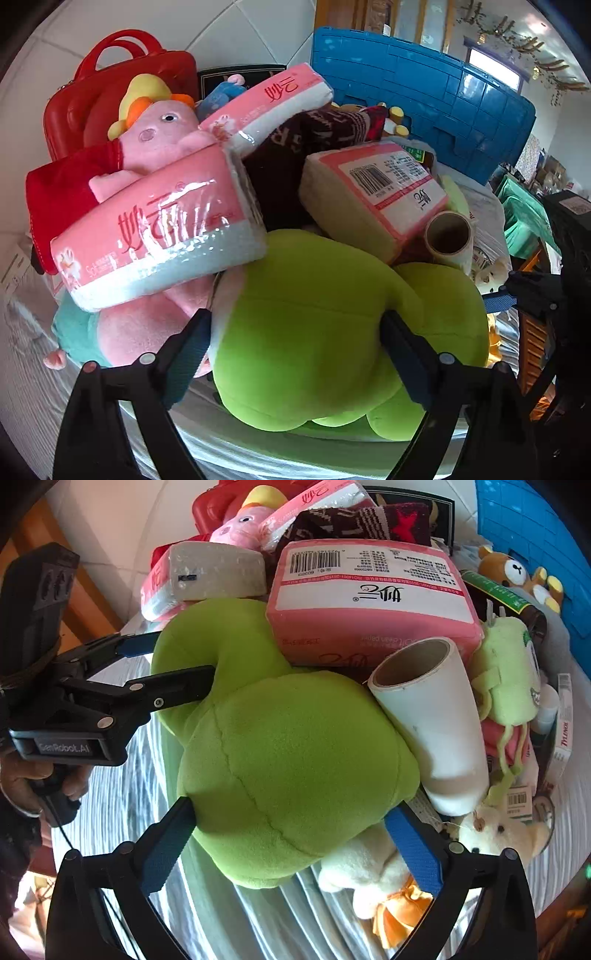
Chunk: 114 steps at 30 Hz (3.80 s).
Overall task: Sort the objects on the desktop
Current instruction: 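Grasp the green plush toy with both grippers, then lift the green plush into the blue bin and open both grippers, then move both grippers back from the bin to the pile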
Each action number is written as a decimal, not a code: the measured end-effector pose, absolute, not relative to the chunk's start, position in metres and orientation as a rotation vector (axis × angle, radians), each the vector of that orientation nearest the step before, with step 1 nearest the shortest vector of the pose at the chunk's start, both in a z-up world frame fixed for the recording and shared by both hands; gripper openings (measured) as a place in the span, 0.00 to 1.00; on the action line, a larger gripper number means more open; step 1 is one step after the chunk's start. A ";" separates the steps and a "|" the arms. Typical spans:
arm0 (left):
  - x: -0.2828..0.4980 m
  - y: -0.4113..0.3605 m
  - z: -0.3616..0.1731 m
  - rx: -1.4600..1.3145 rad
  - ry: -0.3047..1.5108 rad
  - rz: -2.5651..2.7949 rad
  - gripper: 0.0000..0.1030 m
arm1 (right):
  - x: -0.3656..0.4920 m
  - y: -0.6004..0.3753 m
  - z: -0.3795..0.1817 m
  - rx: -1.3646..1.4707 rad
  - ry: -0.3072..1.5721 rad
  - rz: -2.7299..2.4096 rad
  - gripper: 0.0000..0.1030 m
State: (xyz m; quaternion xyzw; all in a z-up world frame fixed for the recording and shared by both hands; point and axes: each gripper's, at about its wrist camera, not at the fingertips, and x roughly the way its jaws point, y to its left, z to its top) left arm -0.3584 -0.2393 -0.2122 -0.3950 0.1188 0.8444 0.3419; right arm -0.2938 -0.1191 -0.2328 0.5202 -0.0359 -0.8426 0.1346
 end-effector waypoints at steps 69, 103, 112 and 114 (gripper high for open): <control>-0.326 0.031 0.060 -0.245 0.371 2.048 0.65 | -0.238 0.123 0.044 0.566 0.343 -3.266 0.65; -0.393 0.315 0.065 -0.357 0.415 2.329 0.91 | -0.319 0.452 0.056 0.602 -0.038 -3.308 0.99; -0.377 0.278 0.052 -0.375 0.385 2.473 0.91 | -0.311 0.431 0.055 0.571 -0.003 -3.246 0.99; -0.373 0.265 0.049 -0.376 0.379 2.513 0.91 | -0.310 0.423 0.054 0.576 0.006 -3.236 0.99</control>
